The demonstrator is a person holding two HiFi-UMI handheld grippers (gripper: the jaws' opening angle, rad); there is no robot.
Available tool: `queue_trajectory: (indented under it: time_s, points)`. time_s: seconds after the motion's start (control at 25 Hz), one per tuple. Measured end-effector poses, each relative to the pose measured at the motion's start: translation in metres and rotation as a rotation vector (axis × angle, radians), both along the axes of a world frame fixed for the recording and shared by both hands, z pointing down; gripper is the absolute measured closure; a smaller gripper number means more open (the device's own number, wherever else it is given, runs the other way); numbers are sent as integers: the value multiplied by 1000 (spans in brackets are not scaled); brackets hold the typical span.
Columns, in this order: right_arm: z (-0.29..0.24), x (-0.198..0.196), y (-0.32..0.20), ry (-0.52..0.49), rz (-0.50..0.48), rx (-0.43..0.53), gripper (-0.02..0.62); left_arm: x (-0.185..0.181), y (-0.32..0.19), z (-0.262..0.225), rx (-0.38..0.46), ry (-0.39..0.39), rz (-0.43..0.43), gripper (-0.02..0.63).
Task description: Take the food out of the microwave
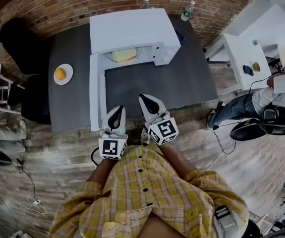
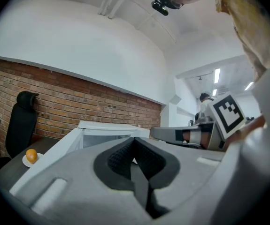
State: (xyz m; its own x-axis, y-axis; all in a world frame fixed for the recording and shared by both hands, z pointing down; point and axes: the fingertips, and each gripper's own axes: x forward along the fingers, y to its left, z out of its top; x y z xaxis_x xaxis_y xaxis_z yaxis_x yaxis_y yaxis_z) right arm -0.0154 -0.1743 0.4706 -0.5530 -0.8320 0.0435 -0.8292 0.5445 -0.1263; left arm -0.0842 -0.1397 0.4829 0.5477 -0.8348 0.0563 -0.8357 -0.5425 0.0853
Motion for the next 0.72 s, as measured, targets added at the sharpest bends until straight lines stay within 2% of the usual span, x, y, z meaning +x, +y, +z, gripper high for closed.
queue_trajectory:
  time_s: [0.24,0.72]
  points:
    - [13,13,-20,-52,-21,-39,594,12,-14,5,5,-14,-31,607]
    - [71,31,-66,-380,-4,-344,594,5,-16,12,-4,-62,-83,607]
